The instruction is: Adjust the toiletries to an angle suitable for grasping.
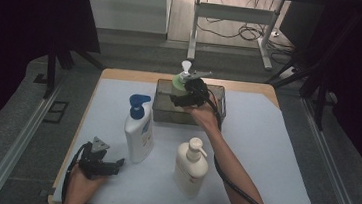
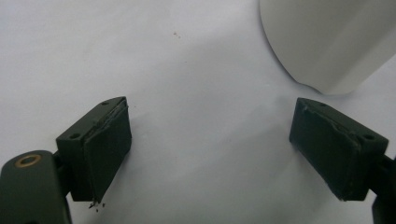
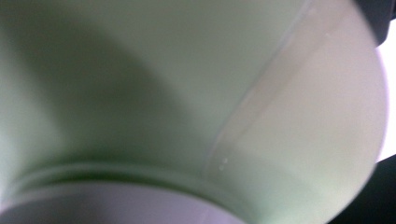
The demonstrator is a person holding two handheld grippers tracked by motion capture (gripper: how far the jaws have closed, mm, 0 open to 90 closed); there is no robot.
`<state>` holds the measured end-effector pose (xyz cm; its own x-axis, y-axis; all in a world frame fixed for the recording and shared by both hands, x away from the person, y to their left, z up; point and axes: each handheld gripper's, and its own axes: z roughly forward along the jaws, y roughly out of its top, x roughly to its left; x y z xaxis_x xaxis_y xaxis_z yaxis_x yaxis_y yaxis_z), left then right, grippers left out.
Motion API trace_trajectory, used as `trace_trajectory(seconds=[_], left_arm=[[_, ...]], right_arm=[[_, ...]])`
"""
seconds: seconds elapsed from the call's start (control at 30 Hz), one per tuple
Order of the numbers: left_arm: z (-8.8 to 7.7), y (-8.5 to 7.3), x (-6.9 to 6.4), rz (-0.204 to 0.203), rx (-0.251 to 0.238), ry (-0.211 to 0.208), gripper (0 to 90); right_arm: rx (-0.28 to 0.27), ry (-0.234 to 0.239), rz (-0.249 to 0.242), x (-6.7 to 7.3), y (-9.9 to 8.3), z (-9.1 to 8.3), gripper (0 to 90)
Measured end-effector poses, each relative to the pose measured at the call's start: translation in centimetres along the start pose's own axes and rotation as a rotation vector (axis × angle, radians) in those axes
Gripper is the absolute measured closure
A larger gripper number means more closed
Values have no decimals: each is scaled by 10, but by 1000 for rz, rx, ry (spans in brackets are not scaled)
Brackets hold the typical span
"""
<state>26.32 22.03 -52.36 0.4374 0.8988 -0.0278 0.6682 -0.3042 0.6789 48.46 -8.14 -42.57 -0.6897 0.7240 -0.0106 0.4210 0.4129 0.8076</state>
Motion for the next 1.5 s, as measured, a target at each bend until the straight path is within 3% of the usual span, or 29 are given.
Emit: trace_trajectory(seconds=[0.17,0.43,0.63,1.07,1.33,1.37,1.43,1.5], left_arm=[[0,0,0,0,1,-1,130],[0,0,0,0,0,0,130],[0,0,0,0,0,0,129],[0,0,0,0,1,1,129],[0,0,0,0,1,1,129],[0,0,0,0,0,1,129],[0,0,0,1,1,1,129],[0,0,0,1,1,1,129]], right_arm=[[38,-10,-24,3,-1,2,47],[43,-6,-19,5,-3,-4,41],[31,2,-2,3,-7,-12,79],[17,16,-15,0,-20,-35,172],[8,59,-20,-5,-30,-50,341],[2,72,-11,-7,-33,-53,405],[2,73,-10,-8,-34,-55,425],[-7,65,-3,-12,-36,-59,502]])
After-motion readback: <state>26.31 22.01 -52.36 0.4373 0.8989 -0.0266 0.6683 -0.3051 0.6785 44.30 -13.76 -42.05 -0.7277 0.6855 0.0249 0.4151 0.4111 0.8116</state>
